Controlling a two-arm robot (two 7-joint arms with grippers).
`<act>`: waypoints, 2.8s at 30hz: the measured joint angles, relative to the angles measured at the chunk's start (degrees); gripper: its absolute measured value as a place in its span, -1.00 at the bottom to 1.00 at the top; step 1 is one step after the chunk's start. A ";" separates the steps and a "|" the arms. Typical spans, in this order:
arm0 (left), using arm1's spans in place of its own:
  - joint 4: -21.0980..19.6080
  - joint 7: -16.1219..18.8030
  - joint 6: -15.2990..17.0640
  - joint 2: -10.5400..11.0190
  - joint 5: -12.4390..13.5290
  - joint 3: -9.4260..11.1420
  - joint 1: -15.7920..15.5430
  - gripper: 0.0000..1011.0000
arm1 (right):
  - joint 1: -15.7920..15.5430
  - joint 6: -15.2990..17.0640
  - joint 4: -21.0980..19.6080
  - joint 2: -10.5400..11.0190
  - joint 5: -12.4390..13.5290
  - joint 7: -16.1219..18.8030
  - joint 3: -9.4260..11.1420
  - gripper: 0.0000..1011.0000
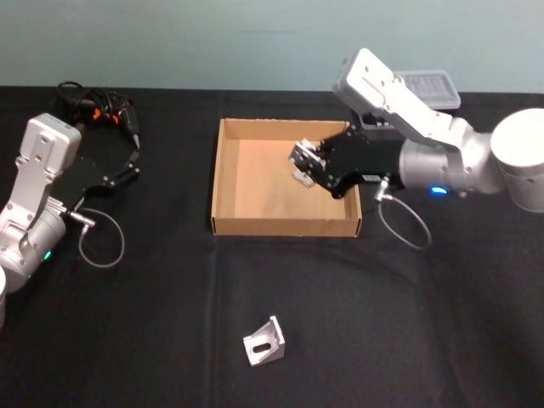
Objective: Use one hand to pick up the angle iron from the table and place it into the box.
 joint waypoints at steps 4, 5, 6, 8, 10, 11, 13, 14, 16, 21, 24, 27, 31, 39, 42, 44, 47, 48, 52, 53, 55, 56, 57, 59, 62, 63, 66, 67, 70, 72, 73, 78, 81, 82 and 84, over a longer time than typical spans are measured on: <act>0.00 0.00 0.00 0.00 0.00 0.00 0.00 0.98 | 1.77 -0.81 4.06 -2.45 -1.36 -0.20 -0.80 -0.76; 0.00 0.00 0.00 0.00 0.00 0.00 0.00 0.98 | 2.42 -1.04 5.77 -3.47 -1.81 -0.22 -1.12 -0.76; 0.00 0.00 0.00 0.00 0.00 0.00 0.00 0.98 | 2.70 -1.17 6.54 -3.95 -2.04 -0.23 -1.27 -0.76; 0.00 0.00 0.00 0.00 0.00 0.00 0.00 0.98 | 3.48 -1.56 8.96 -5.40 -2.61 -0.19 -1.70 -0.76; 0.00 0.00 0.00 0.00 0.00 0.00 0.00 0.98 | 3.95 -1.85 10.50 -6.25 -2.89 -0.12 -1.92 -0.76; 0.00 0.00 0.00 0.00 0.00 0.00 0.00 0.98 | 4.39 -2.05 11.95 -7.11 -3.10 -0.04 -2.08 -0.76; 0.00 0.00 0.00 0.00 0.00 0.00 0.00 0.98 | 4.82 -2.37 14.01 -8.22 -3.19 0.15 -2.16 -0.76; 0.00 0.00 0.00 0.00 0.00 0.00 0.00 0.98 | 4.95 -2.43 14.67 -8.57 -3.23 0.21 -2.16 -0.76; 0.00 0.00 0.00 0.00 0.00 0.00 0.00 0.98 | 5.25 -2.61 16.26 -9.46 -3.30 0.41 -2.18 -0.76; 0.00 0.00 0.00 0.00 0.00 0.00 0.00 0.98 | 5.71 -2.87 18.74 -10.75 -3.62 0.61 -2.32 -0.76; 0.00 0.00 0.00 0.00 0.00 0.00 0.00 0.98 | 5.93 -3.02 19.83 -11.31 -3.84 0.86 -2.37 -0.76; 0.00 0.00 0.00 0.00 0.00 0.00 0.00 0.98 | 6.02 -3.03 20.54 -11.69 -4.07 0.96 -2.43 -0.76; 0.00 0.00 0.00 0.00 0.00 0.00 0.00 0.98 | 6.08 -2.91 21.00 -11.98 -4.38 1.17 -2.47 -0.76; 0.00 0.00 0.00 0.00 0.00 0.00 0.00 0.98 | 6.06 -2.35 21.10 -12.13 -4.76 1.41 -2.42 -0.73; 0.00 0.00 0.00 0.00 0.00 0.00 0.00 0.98 | 5.99 -2.16 21.09 -12.09 -4.85 1.67 -2.36 -0.59; 0.00 0.00 0.00 0.00 0.00 0.00 0.00 0.98 | 5.97 -2.08 21.03 -12.01 -4.91 1.83 -2.35 -0.44; 0.00 0.00 0.00 0.00 0.00 0.00 0.00 0.98 | 5.92 -2.05 20.97 -11.92 -4.99 1.94 -2.35 -0.24; 0.00 0.00 0.00 0.00 0.00 0.00 0.00 0.98 | 5.88 -2.03 20.92 -11.88 -5.01 1.98 -2.35 -0.21; 0.00 0.00 0.00 0.00 0.00 0.00 0.00 0.98 | 5.56 -1.88 20.36 -11.51 -5.06 2.05 -2.12 0.01; 0.00 0.00 0.00 0.00 0.00 0.00 0.00 0.98 | 5.45 -1.85 20.13 -11.40 -5.05 2.05 -2.03 0.11; 0.00 0.00 0.00 0.00 0.00 0.00 0.00 0.98 | 5.20 -1.77 19.55 -11.11 -4.99 1.97 -1.79 0.23; 0.00 0.00 0.00 0.00 0.00 0.00 0.00 0.98 | 5.11 -1.73 19.28 -10.98 -4.95 1.94 -1.68 0.29; 0.00 0.00 0.00 0.00 0.00 0.00 0.00 0.98 | 4.91 -1.65 18.75 -10.70 -4.86 1.89 -1.46 0.35; 0.00 0.00 0.00 0.00 0.00 0.00 0.00 0.98 | 4.80 -1.59 18.41 -10.54 -4.79 1.86 -1.34 0.50; 0.00 0.00 0.00 0.00 0.00 0.00 0.00 0.98 | 4.15 -1.36 16.73 -9.77 -4.30 1.56 -0.63 0.67; 0.00 0.00 0.00 0.00 0.00 0.00 0.00 0.98 | 3.97 -1.31 16.33 -9.56 -4.18 1.48 -0.47 0.72; 0.00 0.00 0.00 0.00 0.00 0.00 0.00 0.98 | 3.13 -1.25 14.16 -8.39 -3.54 1.35 0.35 0.88; 0.00 0.00 0.00 0.00 0.00 0.00 0.00 0.98 | 2.91 -1.27 13.57 -8.01 -3.37 1.37 0.54 0.90; 0.00 0.00 0.00 0.00 0.00 0.00 0.00 0.98 | 1.98 -1.44 10.79 -6.39 -2.50 1.56 1.30 0.98; 0.00 0.00 0.00 0.00 0.00 0.00 0.00 0.98 | 1.27 -1.56 8.49 -4.88 -1.68 2.03 1.98 0.98; 0.00 0.00 0.00 0.00 0.00 0.00 0.00 0.98 | 1.00 -1.64 7.77 -4.41 -1.31 2.27 2.26 0.98; 0.00 0.00 0.00 0.00 0.00 0.00 0.00 0.98 | -0.76 -2.00 2.37 -0.76 1.31 3.51 4.14 0.98; 0.00 0.00 0.00 0.00 0.00 0.00 0.00 0.98 | -2.42 -2.25 -2.24 2.56 3.85 4.83 5.62 0.98; 0.00 0.00 0.00 0.00 0.00 0.00 0.00 0.98 | -2.73 -2.30 -3.13 3.22 4.31 5.14 5.88 0.98; 0.00 0.00 0.00 0.00 0.00 0.00 0.00 0.98 | -3.61 -2.44 -5.41 5.06 5.74 6.31 6.39 0.98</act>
